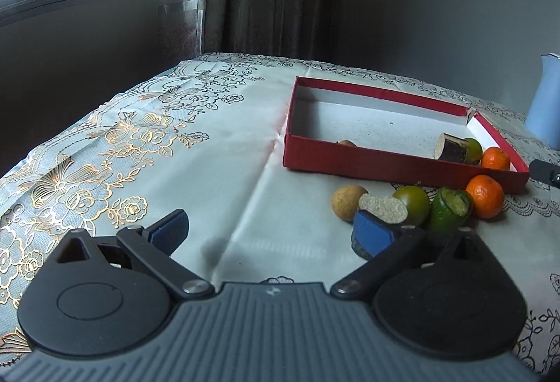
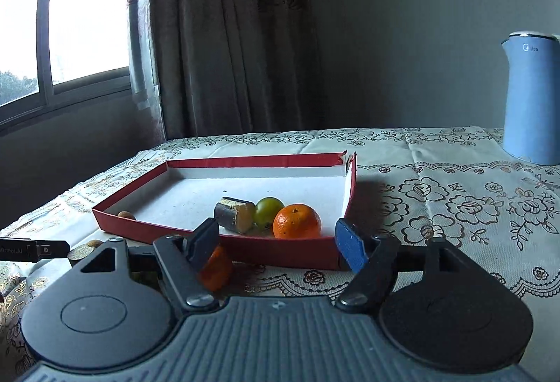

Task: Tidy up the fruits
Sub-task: 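Move the left gripper to the second eggplant piece and close on it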

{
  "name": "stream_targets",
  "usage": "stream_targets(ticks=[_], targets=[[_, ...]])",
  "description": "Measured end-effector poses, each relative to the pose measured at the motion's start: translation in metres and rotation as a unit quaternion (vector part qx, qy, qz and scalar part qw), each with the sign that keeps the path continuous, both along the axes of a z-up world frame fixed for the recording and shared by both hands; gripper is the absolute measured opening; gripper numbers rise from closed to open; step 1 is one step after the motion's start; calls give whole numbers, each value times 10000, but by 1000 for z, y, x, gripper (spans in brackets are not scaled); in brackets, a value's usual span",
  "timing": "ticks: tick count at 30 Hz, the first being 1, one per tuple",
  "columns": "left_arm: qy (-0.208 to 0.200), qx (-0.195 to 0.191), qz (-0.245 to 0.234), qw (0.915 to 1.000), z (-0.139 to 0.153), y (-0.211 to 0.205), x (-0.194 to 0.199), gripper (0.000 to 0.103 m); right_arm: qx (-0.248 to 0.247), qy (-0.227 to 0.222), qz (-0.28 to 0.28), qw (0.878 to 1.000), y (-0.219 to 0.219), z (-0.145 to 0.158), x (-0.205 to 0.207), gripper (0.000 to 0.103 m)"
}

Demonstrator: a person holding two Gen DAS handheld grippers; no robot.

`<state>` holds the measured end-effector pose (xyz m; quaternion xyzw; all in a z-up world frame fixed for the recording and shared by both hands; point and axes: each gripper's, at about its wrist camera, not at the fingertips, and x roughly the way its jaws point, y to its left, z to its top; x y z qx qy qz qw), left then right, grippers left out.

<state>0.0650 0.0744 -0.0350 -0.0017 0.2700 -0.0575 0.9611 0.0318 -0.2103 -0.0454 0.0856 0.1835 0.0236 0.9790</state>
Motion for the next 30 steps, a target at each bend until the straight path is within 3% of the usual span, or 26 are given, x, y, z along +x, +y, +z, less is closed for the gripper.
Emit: stream_targets(ticks=[4,10,15,20,23,25,30], targets=[[-214,189,-246,9993,0,-11,-13,81,101,-21,18,9999,-4,-1,-2,74],[-674,-11,-560,9962,5,-12,-31,81,226,8,38,9997,-7,-2,-1,74],[-573,249,-845,9945,6,-35,-31,79,246,20,42,9997,-7,-2,0,74],[-173,400,-997,9941,3,-59,-21,70,325,49,26,9995,-10,-3,0,74],[228,217,-832,9960,-3,-57,-8,54,374,61,21,9993,-11,-3,1,74],[435,87,-717,9964,-8,-53,0,35,393,73,25,9992,-12,-3,1,74],[366,216,-676,9968,-9,-56,2,34,431,127,42,9990,-13,-4,3,74]])
